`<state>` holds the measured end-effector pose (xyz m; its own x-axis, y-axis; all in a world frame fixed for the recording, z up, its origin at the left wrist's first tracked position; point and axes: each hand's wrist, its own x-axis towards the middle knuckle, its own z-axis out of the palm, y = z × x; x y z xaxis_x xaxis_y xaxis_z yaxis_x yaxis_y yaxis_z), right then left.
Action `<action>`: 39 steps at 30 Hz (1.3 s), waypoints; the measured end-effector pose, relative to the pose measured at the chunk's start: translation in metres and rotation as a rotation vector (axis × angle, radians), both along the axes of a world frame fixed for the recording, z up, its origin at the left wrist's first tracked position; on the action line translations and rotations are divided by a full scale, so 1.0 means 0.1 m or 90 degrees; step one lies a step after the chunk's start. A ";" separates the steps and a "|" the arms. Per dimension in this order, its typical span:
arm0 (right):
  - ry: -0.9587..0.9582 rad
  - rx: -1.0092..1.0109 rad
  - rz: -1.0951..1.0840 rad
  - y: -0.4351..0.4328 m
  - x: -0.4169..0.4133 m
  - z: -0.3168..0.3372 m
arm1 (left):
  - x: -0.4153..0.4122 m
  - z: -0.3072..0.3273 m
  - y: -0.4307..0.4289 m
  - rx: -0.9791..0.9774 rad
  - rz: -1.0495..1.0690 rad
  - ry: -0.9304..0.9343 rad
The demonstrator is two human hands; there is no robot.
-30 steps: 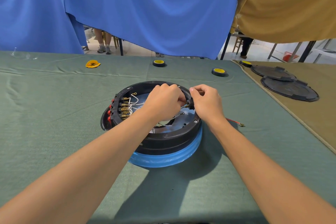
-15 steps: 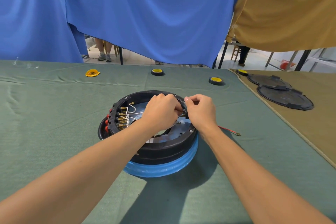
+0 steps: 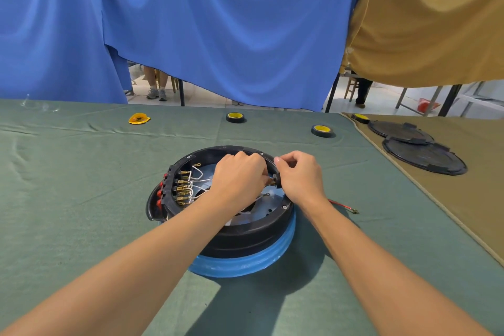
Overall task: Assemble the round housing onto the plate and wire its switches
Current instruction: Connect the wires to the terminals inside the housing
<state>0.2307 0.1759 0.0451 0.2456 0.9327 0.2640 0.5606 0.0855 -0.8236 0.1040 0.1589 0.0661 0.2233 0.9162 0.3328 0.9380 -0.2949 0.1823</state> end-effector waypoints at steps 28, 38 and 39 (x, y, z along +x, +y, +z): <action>0.001 0.025 0.000 0.01 0.04 -0.07 | -0.09 -0.04 0.05 -0.123 -0.063 -0.228; 0.010 0.025 0.006 0.00 0.05 -0.07 | -0.10 -0.03 0.03 -0.070 -0.070 -0.197; 0.009 0.026 0.006 0.00 0.05 -0.07 | -0.09 -0.03 0.03 -0.072 -0.074 -0.194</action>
<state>0.2354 0.1759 0.0377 0.2412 0.9235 0.2983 0.5479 0.1241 -0.8273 0.0947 0.1622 0.0631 0.2342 0.9252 0.2985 0.7971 -0.3585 0.4859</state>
